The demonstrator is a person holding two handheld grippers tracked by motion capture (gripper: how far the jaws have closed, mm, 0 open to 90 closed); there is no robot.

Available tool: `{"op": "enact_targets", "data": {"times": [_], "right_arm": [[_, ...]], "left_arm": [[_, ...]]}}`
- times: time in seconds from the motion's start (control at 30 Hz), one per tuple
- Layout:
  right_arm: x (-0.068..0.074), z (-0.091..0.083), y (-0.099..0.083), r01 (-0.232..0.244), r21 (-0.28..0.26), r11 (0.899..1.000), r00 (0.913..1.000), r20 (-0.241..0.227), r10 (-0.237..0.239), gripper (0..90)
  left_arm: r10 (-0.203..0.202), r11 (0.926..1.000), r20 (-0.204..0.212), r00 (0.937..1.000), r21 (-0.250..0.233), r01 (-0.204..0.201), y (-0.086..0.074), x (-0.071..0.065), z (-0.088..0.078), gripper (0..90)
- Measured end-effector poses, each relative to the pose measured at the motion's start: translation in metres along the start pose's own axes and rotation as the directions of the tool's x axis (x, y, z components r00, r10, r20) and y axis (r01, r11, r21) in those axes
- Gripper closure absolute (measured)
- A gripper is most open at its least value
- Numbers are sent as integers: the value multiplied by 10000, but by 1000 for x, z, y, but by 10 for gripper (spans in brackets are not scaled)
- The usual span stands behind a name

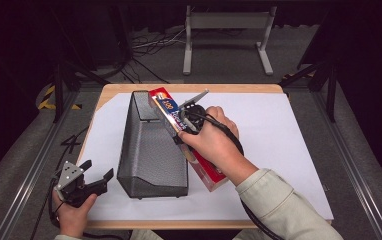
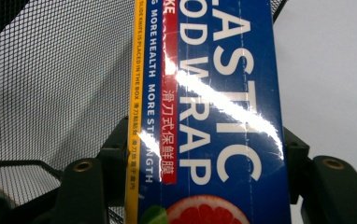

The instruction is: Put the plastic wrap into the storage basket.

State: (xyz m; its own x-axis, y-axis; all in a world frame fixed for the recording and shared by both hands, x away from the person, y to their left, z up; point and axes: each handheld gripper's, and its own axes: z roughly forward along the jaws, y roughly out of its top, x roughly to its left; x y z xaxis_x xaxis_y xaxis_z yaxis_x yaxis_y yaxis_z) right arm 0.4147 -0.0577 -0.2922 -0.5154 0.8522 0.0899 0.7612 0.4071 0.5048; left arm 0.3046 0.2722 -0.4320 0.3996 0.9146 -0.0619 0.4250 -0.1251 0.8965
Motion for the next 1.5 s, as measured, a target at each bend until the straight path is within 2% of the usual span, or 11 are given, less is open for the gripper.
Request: {"op": "enact_targets", "data": {"times": [0.3, 0.8, 0.97, 1.23, 1.5], "right_arm": [[11, 14, 5, 67, 88, 9999, 9995, -305, -65, 398], [19, 40, 5, -138, 362, 9993, 9972, -724, 164, 396], [22, 49, 4, -152, 580, 9982, 9969, -756, 196, 395], [21, 61, 4, -185, 951, 9953, 9982, -558, 239, 393], [23, 68, 4, -101, 1269, 9919, 9986, -500, 166, 392]], "left_arm": [[-44, 10000, -38, 10000, -19, 44, -1, 0, 0, 172], [-52, 10000, -40, 10000, 25, 52, -1, 2, 2, 172], [-74, 10000, 1, 10000, 55, 74, -1, 2, 2, 172], [-72, 10000, -40, 10000, 62, 72, -1, 3, 3, 172], [-58, 9999, -56, 10000, 98, 58, -1, 3, 3, 172]]}}
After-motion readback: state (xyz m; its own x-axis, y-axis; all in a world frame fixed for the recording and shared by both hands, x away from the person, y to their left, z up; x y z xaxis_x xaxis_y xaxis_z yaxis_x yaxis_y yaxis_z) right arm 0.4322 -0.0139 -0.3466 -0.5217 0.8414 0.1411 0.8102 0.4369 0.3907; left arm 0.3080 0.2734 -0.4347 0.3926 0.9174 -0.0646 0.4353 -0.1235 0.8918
